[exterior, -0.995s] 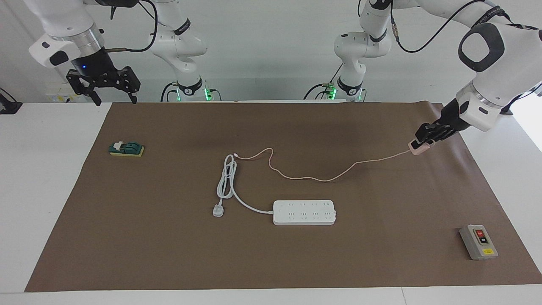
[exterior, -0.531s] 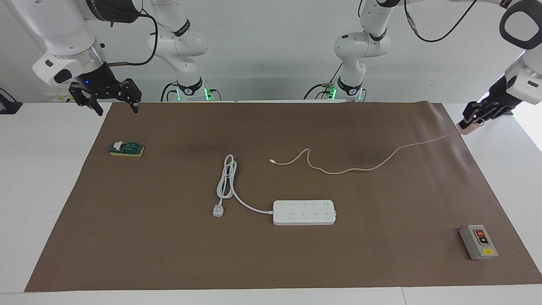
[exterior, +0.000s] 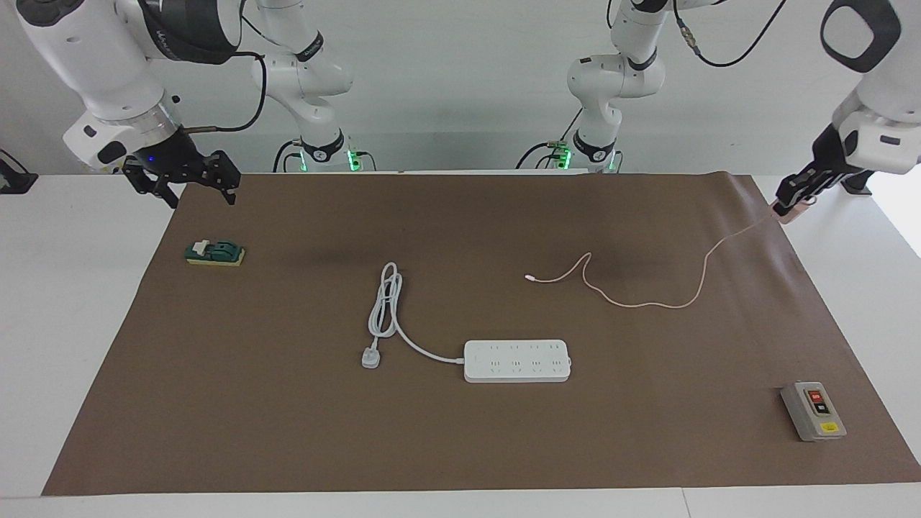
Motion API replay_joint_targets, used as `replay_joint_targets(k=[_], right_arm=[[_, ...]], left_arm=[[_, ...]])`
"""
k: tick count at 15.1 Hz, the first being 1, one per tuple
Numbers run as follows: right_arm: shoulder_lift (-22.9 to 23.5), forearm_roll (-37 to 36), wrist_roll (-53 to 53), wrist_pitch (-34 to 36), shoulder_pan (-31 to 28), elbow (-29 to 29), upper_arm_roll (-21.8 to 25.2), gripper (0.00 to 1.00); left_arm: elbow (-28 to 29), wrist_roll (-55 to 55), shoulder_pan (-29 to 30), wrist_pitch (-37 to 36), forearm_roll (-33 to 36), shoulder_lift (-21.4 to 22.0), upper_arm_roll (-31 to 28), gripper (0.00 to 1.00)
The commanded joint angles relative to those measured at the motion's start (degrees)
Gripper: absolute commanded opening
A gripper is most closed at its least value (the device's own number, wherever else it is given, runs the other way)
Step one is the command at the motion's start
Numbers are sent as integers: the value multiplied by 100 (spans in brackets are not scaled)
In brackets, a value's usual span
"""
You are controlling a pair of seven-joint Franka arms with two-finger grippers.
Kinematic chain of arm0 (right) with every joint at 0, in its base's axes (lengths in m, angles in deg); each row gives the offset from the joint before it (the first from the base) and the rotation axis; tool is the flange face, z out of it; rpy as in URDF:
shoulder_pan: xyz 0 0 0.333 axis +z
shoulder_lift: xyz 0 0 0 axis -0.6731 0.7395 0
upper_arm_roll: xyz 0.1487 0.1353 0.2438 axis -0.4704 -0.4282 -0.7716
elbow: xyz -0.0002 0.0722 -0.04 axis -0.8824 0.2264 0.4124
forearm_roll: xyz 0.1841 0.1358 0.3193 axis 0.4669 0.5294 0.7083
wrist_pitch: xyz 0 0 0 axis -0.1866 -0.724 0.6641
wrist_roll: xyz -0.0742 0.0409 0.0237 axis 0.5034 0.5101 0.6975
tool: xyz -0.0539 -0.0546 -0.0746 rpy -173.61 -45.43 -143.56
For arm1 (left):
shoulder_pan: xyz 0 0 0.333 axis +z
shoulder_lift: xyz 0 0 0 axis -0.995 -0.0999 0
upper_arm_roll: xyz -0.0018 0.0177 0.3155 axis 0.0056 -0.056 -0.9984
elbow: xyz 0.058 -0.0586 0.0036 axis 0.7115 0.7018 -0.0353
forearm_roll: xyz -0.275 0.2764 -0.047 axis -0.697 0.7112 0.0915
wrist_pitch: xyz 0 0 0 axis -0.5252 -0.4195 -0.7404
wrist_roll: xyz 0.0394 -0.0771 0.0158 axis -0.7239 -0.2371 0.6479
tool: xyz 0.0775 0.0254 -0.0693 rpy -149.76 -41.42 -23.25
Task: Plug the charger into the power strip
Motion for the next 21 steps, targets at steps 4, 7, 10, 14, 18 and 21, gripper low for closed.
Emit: replay_joint_targets(k=[4,7,10,14,18,21], right_arm=[[-254,-75,-15,139,5,185,4,100],[-254,-75,-15,148,31,185,-5,100],[-254,-75,-15,140,31,185,-5,100],[-254,-75,-15,148,22,185,-5,100],[-254,-75,-15,148,22,185,-5,100],[-254,-75,-15,148,22,185,-5,100]], left_arm=[[-197,4244,-1203,808,-266,-674,-80,0],[-188,5888,-1670,1370,-249,-999,-88,0],[-188,7191,-2021,1662,-188,-1343,-97,0],[-162,7985,-2119,1917,-161,-1651,-97,0],[-153,8466,-2093,1899,-258,-1616,-88,0],[-153,8916,-2119,1864,-249,-1625,-97,0]])
